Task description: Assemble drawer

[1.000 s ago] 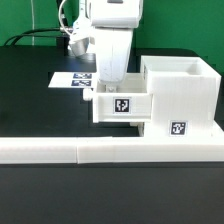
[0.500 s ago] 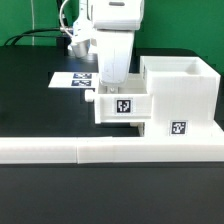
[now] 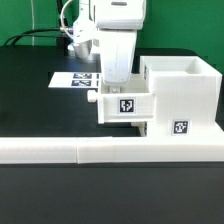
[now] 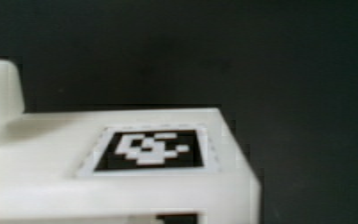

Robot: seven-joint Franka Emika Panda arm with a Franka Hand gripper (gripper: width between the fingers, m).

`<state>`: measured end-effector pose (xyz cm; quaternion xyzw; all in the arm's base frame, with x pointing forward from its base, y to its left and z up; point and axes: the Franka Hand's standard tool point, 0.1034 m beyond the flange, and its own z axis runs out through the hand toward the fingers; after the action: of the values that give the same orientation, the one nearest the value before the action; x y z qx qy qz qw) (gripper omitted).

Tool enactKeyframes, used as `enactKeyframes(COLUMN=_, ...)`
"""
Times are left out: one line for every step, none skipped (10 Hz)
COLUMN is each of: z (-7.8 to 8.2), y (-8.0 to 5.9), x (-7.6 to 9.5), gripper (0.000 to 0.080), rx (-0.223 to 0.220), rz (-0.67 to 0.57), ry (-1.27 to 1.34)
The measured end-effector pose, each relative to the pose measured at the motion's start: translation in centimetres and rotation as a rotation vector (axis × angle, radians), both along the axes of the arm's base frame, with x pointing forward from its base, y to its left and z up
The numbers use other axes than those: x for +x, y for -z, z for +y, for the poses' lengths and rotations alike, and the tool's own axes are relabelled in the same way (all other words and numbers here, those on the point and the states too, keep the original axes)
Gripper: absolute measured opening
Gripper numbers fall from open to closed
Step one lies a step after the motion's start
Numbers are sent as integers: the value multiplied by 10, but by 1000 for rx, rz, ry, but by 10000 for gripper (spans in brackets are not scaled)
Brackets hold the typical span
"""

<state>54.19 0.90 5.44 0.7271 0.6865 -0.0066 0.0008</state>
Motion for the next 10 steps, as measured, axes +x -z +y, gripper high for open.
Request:
enactKeyframes(z=4, y=0, x=1, gripper=42, rx=-3, rz=-7, ry=-17)
enactKeyframes(z=7, y=0, x=2, gripper=42, rx=-3, rz=-12, ry=-21)
enactKeyframes(z=9, y=1, x=2, gripper=42, rx=-12, rz=-13, ry=-26)
enactKeyframes(z=10, y=1, x=2, gripper=42, rx=-14, rz=-13, ry=-10)
enactKeyframes(z=12, y=1, x=2, gripper=42, rx=-13, rz=-19, ry=20)
enactKeyframes(z=13, y=1, x=3, gripper=42, rx=-13, rz=-31, ry=41)
enactKeyframes(z=12, y=1, x=4, gripper=42, rx=-12, rz=-37, ry=44)
enactKeyframes(z=12, y=1, x=4, gripper=42, rx=-12, rz=-36, ry=45)
enactKeyframes(z=11, y=0, x=4, gripper=42, rx=-13, rz=-33, ry=42)
enactKeyframes(z=6, y=-3, x=4, gripper=42, rx=-20, rz=-14, ry=40)
